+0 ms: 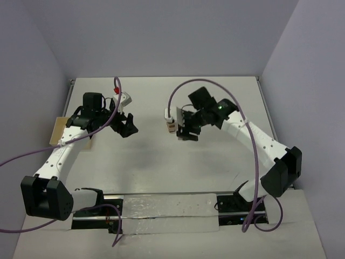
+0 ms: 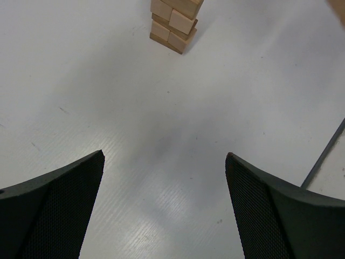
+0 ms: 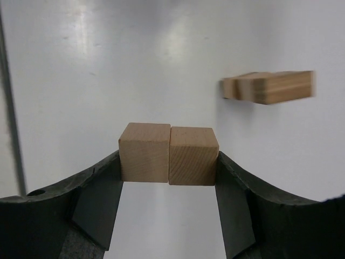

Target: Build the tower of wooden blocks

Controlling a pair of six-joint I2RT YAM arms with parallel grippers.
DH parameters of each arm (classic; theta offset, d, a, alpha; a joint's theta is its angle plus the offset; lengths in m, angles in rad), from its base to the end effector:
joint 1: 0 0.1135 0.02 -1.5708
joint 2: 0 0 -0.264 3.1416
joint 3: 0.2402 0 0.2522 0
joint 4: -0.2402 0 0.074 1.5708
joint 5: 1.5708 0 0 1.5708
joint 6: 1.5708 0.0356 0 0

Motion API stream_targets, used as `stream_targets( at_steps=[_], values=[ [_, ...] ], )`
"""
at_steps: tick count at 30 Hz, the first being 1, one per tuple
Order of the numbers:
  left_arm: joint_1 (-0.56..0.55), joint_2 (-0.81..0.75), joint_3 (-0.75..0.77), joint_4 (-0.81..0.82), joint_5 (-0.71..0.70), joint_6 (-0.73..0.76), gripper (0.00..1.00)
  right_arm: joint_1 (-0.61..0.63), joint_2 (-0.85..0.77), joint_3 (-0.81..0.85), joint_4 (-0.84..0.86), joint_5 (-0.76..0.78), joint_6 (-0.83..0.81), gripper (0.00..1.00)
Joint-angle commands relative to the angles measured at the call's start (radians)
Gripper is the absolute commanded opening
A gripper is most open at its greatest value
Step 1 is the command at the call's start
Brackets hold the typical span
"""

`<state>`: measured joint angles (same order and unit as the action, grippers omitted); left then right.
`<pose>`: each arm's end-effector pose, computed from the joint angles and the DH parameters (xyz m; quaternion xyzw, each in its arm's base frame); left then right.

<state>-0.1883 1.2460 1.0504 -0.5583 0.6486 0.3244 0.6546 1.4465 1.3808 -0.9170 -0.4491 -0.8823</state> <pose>0.2537 -0.0702 0.3049 0.3430 0.8094 -0.2662 0.3955 0.2242 0.1916 0.3310 -0.6949 0.6260 0.1796 0.3049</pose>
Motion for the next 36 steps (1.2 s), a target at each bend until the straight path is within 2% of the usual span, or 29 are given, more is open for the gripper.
stream_targets(
  at_steps=[1,6,10,14,36],
  values=[
    [-0.003,0.016,0.036,0.005,0.065,0.027,0.99,-0.085,0.144,0.238,-0.323,-0.040,-0.257,0.30],
    [-0.004,0.024,0.049,-0.002,0.065,0.038,0.99,-0.162,0.397,0.620,-0.442,-0.057,-0.349,0.23],
    [-0.003,0.033,0.054,0.004,0.071,0.036,0.99,-0.173,0.529,0.817,-0.485,-0.056,-0.373,0.21],
    [-0.003,0.041,0.047,0.013,0.074,0.036,0.99,-0.173,0.628,0.914,-0.482,-0.050,-0.387,0.19],
    [0.000,0.085,0.042,0.028,0.087,0.033,0.99,-0.154,0.733,0.919,-0.373,-0.111,-0.345,0.22]
  ],
)
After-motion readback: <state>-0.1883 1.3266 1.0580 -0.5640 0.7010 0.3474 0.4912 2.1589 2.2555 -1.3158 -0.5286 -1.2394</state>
